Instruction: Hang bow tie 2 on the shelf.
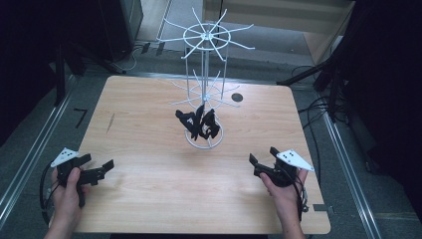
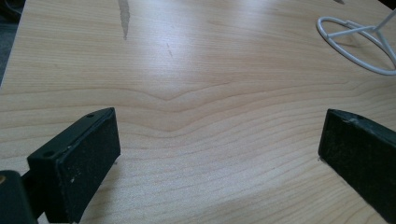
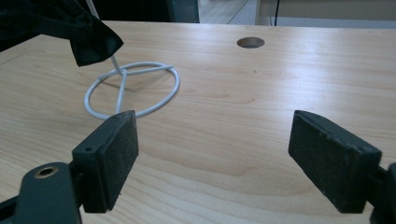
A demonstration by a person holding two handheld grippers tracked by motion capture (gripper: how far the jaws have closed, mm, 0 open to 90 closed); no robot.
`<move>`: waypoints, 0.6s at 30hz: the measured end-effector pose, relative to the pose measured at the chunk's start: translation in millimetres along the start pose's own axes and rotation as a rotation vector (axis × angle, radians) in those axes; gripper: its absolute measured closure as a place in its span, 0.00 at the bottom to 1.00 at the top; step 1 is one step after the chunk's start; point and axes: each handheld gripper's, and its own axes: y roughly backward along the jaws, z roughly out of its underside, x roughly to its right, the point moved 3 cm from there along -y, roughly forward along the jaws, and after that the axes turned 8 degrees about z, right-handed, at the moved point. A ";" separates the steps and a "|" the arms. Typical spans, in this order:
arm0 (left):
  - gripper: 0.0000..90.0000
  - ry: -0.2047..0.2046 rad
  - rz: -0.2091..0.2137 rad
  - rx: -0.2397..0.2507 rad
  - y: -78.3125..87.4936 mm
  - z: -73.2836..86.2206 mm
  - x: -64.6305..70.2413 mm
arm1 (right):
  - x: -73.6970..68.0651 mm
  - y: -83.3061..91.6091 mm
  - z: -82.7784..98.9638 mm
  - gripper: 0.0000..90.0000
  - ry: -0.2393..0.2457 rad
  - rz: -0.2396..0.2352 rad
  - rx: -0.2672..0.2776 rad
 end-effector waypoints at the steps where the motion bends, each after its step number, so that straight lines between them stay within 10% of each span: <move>1: 0.00 0.000 0.000 0.000 0.0 0.0 0.0 | 1.9 0.7 1.5 0.17 0.000 -0.004 -0.001; 18: 0.00 0.003 -0.001 0.003 0.1 0.0 -0.1 | 45.2 21.4 30.2 0.16 -0.048 0.020 -0.032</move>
